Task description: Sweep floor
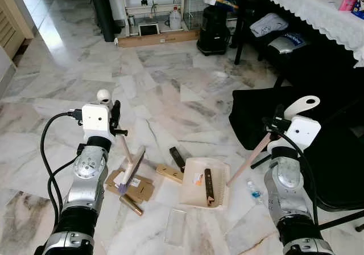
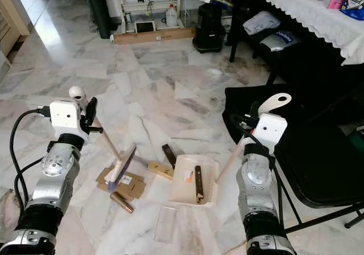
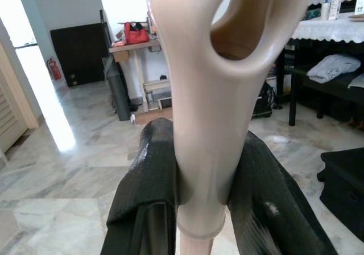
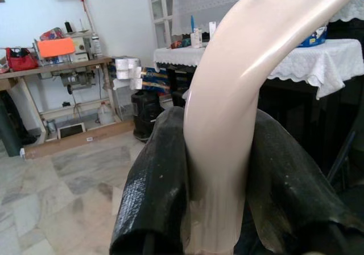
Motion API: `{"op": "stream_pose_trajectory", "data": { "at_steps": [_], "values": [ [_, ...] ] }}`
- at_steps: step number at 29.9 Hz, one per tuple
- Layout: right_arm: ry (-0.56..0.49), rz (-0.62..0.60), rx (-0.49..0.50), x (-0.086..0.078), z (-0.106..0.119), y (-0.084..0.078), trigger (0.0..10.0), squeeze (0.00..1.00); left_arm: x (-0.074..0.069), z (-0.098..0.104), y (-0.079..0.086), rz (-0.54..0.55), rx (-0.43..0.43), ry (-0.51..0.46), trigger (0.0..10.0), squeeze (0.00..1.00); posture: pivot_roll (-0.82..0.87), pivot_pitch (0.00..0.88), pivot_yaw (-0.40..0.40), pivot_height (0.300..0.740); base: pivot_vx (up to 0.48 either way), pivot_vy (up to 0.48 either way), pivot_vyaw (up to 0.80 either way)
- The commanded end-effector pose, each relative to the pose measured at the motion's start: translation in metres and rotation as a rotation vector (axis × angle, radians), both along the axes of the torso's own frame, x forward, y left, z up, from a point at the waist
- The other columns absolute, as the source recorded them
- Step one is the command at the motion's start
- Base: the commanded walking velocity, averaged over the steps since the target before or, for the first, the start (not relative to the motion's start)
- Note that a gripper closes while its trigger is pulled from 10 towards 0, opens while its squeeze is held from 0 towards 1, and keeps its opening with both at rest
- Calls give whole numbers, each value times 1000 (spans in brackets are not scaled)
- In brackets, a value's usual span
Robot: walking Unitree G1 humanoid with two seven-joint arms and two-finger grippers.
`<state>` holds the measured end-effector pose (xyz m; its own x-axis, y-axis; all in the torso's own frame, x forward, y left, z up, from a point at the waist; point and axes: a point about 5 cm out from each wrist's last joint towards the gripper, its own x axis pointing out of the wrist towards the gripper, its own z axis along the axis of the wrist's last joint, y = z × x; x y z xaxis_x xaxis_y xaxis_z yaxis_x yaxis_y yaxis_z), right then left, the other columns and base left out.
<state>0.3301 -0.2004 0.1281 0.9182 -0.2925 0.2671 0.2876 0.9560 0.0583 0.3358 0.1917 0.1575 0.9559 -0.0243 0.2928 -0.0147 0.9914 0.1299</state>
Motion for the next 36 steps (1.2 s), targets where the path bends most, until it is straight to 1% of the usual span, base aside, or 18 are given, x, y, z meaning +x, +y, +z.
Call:
{"op": "stream_pose_trajectory", "data": {
  "at_steps": [1,4,15,22,29,36],
  "values": [
    [-58,13,-26,2,15,3,10000,0,-2,12,4,6,24,-55,10000,0,46,87,32,740,0,0,0],
    [-54,25,-47,2,15,5,10000,0,-3,12,6,16,22,-55,10000,0,44,93,26,740,0,0,533],
    [-56,29,-50,2,17,5,10000,0,-6,10,6,26,20,-54,10000,0,41,103,19,740,0,0,800],
    [-55,36,-47,4,18,8,10000,0,-4,8,6,26,48,-36,10000,0,46,104,23,740,0,0,800],
    [-52,45,-46,4,16,9,10000,0,-4,6,-1,11,47,-31,10000,0,49,104,22,740,0,0,800],
    [-55,47,-42,5,17,10,10000,0,-2,9,2,14,59,-37,10000,0,53,93,28,740,0,0,800]
  ]
}}
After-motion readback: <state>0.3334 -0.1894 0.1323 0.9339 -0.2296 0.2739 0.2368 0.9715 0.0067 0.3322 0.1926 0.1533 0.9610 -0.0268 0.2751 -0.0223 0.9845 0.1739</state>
